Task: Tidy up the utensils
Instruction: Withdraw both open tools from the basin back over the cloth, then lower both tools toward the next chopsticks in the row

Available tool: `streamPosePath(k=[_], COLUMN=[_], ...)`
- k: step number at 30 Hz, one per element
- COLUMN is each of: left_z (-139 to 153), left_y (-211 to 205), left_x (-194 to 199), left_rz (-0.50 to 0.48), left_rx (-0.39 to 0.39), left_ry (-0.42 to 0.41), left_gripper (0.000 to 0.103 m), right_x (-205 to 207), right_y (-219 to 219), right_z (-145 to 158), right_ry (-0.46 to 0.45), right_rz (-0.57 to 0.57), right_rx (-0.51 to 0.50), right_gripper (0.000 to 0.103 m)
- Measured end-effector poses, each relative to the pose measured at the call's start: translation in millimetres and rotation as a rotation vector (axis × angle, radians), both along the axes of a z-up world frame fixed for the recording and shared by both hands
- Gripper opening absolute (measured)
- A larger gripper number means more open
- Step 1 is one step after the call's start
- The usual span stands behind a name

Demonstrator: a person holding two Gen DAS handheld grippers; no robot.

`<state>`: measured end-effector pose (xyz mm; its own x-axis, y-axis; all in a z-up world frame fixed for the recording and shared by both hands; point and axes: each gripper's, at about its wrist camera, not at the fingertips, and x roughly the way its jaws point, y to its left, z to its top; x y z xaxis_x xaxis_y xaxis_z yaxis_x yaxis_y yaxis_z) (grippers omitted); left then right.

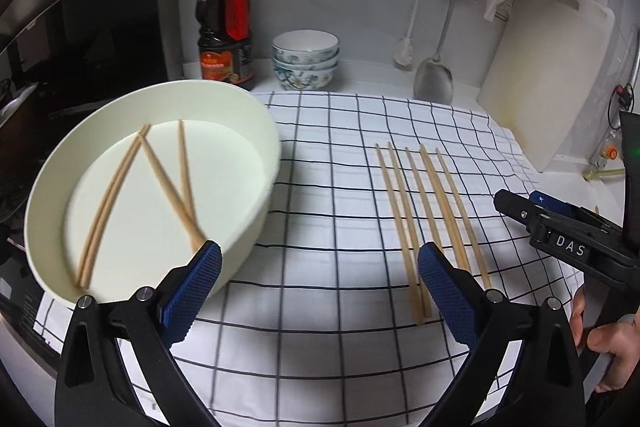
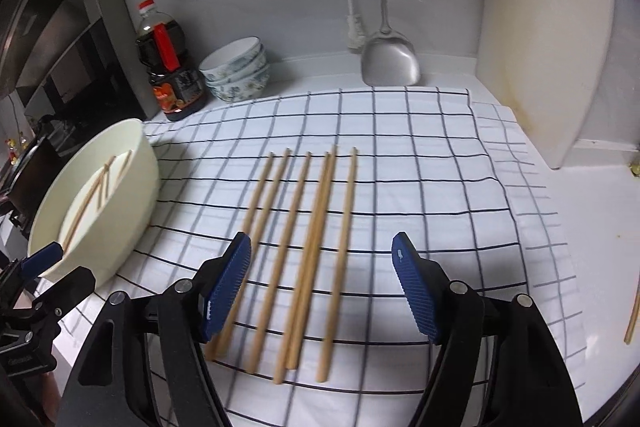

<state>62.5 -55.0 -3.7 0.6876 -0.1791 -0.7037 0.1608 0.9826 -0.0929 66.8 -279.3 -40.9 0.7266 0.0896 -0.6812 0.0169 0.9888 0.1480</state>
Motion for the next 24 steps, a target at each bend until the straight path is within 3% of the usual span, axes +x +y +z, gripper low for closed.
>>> streamPosePath(k=[10,24], left_z=[-31,-51], left_y=[-27,-36], left_x=[18,30], left_rz=[-0.004,-0.006], left_rx=[0.027,0.036], left_ry=[0.063,0.105], left_gripper=[0.097,0.097], right_x=[21,31], right_y=[-15,-8], right_z=[-41,-62], right_ry=[0.122,0.163], right_rz=[-0.033,-0.031], right_rx=[-0.083,-0.159], right_gripper=[0.071,0.071])
